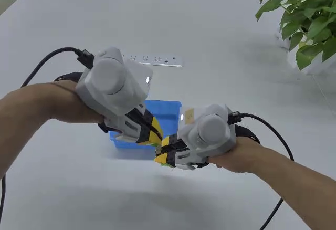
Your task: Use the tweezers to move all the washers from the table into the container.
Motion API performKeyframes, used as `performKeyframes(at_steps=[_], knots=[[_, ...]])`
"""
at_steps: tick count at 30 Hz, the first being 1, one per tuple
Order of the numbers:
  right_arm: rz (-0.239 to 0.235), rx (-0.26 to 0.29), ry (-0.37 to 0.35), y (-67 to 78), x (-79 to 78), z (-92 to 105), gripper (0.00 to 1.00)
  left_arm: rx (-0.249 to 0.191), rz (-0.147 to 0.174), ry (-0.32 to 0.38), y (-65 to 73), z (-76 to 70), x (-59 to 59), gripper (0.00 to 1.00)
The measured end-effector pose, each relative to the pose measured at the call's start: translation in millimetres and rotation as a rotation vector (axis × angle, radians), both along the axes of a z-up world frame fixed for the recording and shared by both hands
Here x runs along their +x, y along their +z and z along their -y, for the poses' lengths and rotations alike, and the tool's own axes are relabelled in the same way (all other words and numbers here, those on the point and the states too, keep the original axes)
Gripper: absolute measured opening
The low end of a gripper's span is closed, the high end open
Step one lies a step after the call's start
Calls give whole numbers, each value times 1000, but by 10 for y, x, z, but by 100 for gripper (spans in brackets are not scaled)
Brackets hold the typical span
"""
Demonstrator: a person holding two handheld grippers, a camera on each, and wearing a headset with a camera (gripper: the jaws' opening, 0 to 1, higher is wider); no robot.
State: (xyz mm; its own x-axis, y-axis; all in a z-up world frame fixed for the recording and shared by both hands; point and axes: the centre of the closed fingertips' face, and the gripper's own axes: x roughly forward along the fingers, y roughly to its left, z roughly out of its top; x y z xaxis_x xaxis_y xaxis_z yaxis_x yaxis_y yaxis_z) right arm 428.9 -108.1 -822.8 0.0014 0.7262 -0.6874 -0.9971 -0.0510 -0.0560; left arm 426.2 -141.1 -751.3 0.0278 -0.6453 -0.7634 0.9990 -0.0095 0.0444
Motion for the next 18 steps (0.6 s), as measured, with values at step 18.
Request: performKeyframes(at_steps=[18], knots=[[33, 13, 7, 217, 267, -95, 10, 2, 40, 6, 207, -90, 256, 5]])
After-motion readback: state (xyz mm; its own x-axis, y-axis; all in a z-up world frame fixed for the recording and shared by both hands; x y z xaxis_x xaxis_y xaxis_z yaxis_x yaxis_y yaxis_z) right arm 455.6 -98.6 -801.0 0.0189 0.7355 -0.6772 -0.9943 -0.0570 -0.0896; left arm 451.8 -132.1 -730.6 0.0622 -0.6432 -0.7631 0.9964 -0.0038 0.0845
